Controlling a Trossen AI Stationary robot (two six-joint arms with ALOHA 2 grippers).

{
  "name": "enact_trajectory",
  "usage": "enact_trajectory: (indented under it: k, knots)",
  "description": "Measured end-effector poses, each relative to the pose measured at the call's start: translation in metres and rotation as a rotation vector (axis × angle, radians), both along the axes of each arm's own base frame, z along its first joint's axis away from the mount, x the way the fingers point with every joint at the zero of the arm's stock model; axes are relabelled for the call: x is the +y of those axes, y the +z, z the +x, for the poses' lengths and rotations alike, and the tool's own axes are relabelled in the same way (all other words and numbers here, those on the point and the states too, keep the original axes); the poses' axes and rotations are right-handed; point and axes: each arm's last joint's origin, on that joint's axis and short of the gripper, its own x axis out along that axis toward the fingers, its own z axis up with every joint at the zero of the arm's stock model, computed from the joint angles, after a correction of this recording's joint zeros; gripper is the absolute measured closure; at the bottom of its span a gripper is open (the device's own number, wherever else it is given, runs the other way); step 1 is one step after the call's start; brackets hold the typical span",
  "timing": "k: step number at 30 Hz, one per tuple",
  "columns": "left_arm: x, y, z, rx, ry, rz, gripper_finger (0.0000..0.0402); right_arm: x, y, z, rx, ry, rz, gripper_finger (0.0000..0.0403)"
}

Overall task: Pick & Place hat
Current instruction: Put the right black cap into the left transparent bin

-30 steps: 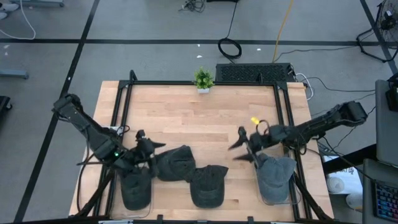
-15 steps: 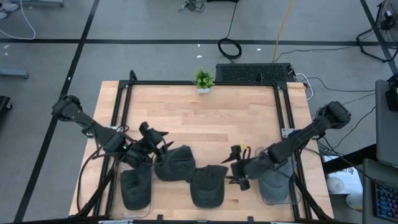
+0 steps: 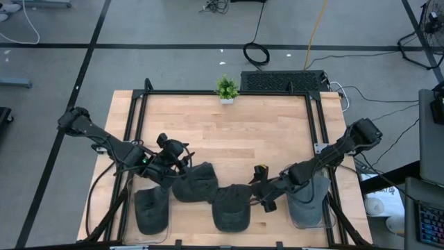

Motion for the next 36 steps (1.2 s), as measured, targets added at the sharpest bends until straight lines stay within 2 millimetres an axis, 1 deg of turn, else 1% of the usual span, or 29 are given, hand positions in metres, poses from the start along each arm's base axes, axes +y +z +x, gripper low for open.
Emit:
enact_trajectory:
  k: [3, 7, 10, 12, 14, 15, 17, 19, 20, 21, 23, 25, 29, 33, 36]
  knots:
    - [0.0, -0.005, 0.001, -0.005, -0.001, -0.004, 0.0202, -0.002, -0.01, 0.005, 0.014, 0.017, -0.047, 0.0125]
    - [0.0, -0.01, 0.0, 0.012, -0.01, -0.01, 0.0207, -0.003, -0.015, 0.012, -0.022, 0.035, -0.08, 0.0138]
    - [0.001, -0.013, -0.001, 0.015, -0.004, -0.013, 0.021, -0.002, -0.016, 0.014, -0.04, 0.038, -0.073, 0.0159]
    - [0.001, -0.014, -0.001, 0.016, -0.004, -0.013, 0.0209, -0.001, -0.015, 0.015, -0.049, 0.041, -0.063, 0.018]
    - [0.001, -0.014, -0.001, 0.017, -0.004, -0.013, 0.0209, -0.001, -0.015, 0.015, -0.035, 0.065, -0.037, 0.0212]
    - [0.001, -0.014, -0.001, 0.015, -0.004, -0.014, 0.0209, 0.0, -0.015, 0.014, -0.029, 0.075, -0.026, 0.0235]
    - [0.001, -0.013, -0.001, 0.011, -0.004, -0.016, 0.0211, 0.001, -0.015, 0.014, -0.02, 0.096, -0.002, 0.0289]
    - [0.0, -0.013, 0.0, 0.0, -0.004, -0.022, 0.0213, 0.001, -0.015, 0.014, -0.016, 0.108, 0.006, 0.0356]
    - [0.0, -0.012, 0.001, -0.007, -0.005, -0.026, 0.0213, 0.001, -0.013, 0.014, -0.019, 0.122, 0.003, 0.0379]
    - [0.0, -0.012, 0.001, -0.012, -0.008, -0.026, 0.0213, 0.001, -0.012, 0.013, -0.025, 0.133, -0.002, 0.0389]
    - [-0.001, -0.011, 0.002, -0.022, -0.012, -0.029, 0.0211, 0.002, -0.004, 0.011, -0.056, 0.137, -0.006, 0.0394]
    - [-0.001, -0.011, 0.003, -0.026, -0.012, -0.031, 0.0209, 0.003, 0.009, 0.006, -0.103, 0.135, -0.014, 0.0399]
    - [-0.001, -0.011, 0.003, -0.037, -0.003, -0.045, 0.0211, 0.001, 0.045, -0.009, -0.24, 0.117, -0.059, 0.0401]
    - [-0.002, -0.01, 0.004, -0.073, 0.013, -0.078, 0.0215, -0.005, 0.077, -0.029, -0.378, 0.035, -0.204, 0.0401]
    - [-0.003, -0.006, 0.008, -0.126, 0.005, -0.138, 0.0215, -0.013, 0.097, -0.038, -0.495, -0.108, -0.392, 0.0402]
